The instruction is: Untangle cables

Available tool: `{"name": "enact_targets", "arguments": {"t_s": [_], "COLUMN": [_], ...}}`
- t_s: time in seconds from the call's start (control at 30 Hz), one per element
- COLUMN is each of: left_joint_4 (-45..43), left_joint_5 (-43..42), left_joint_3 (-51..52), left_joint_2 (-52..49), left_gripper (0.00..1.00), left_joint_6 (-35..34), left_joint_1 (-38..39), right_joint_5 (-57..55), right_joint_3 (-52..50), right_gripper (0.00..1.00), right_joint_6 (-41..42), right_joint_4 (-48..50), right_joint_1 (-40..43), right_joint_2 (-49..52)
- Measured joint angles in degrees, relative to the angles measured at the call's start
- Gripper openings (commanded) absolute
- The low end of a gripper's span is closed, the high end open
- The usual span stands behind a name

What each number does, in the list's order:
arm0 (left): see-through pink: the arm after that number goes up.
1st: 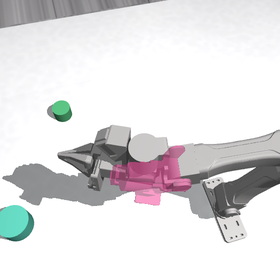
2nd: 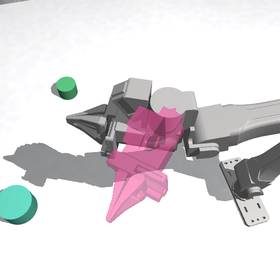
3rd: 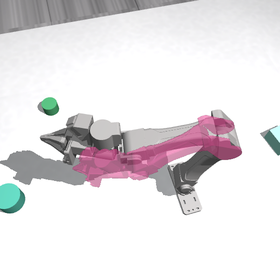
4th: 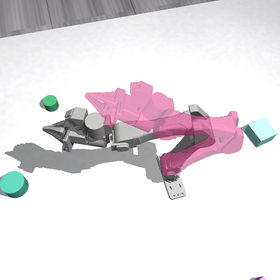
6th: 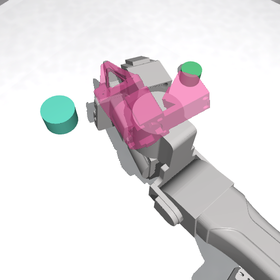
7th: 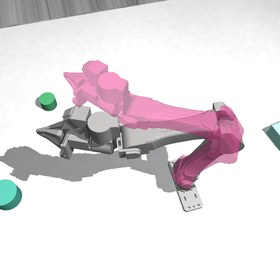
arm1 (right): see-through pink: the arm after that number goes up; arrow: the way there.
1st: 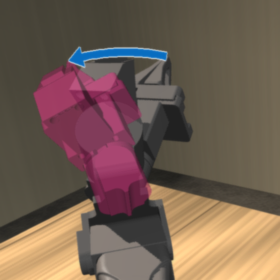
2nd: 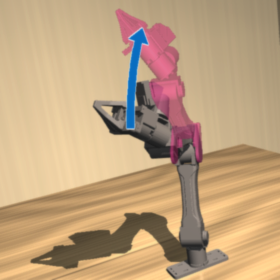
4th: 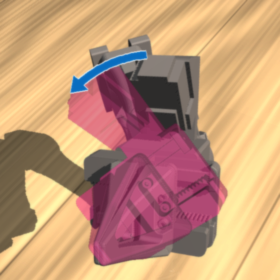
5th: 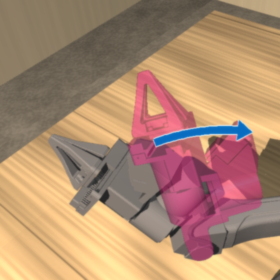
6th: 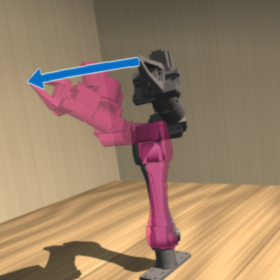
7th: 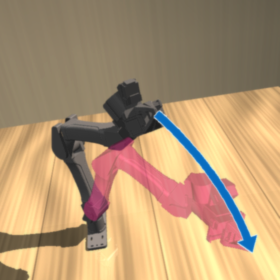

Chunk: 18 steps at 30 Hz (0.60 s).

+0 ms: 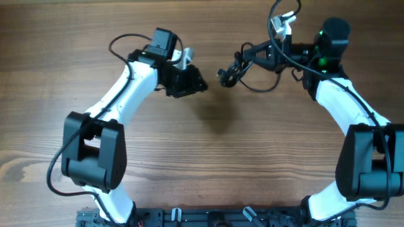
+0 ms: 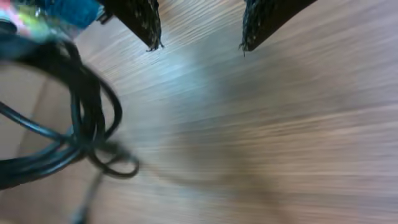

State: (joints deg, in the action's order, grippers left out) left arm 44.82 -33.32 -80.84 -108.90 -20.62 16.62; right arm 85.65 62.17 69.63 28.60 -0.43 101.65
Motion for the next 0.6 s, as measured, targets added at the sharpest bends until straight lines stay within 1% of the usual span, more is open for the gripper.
{"name": "enact_targets", "arguments": {"t_s": [0.07,0.13,0.17,0.2,0.3,0.37,0.4,0.5,0.57,0.6], "left_joint_4": [2.9,4.3,4.5,4.9,5.2,4.9,4.7,4.7,4.7,4.7], "left_joint_5": [2.3,3.3,3.6,3.7,4.2,4.2,4.2,4.2,4.2,4.2], "left_joint_3": [0.0,0.0,0.0,0.0,0.0,0.0,0.0,0.0,0.0,0.0], "left_joint_2": [0.0,0.0,0.0,0.0,0.0,0.0,0.0,0.0,0.0,0.0], "left_gripper": [0.44,0.44,0.44,0.45,0.46,0.46,0.46,0.46,0.46,0.46], "left_joint_6": [0.0,0.0,0.0,0.0,0.0,0.0,0.0,0.0,0.0,0.0], "left_joint_1": [-3.6,-6.5,-7.5,-8.5,-9.3,-9.3,-9.3,-9.3,-9.3,-9.3], "right_joint_5": [-2.4,-6.0,-8.3,-13.4,-27.0,-32.3,-33.1,-34.1,-37.4,-40.5], "right_joint_3": [-3.0,-4.6,-4.3,-4.6,-4.6,-4.7,-4.7,-4.7,-4.7,-4.7], "right_gripper": [0.04,0.04,0.04,0.04,0.04,0.04,0.04,0.04,0.05,0.12], "right_joint_6": [-7.3,-16.1,-21.9,-29.9,-43.5,-48.7,-50.5,-53.7,-54.6,-54.6], "right_joint_4": [-10.6,-23.7,-33.1,-45.3,-63.2,-67.9,-68.5,-68.9,-69.3,-69.4], "right_joint_1": [0.0,0.0,0.0,0.0,0.1,0.2,0.2,0.2,0.9,2.4], "right_joint_2": [0.0,0.0,0.0,-0.1,-0.1,-0.2,-0.2,-0.2,-0.5,-0.9]}}
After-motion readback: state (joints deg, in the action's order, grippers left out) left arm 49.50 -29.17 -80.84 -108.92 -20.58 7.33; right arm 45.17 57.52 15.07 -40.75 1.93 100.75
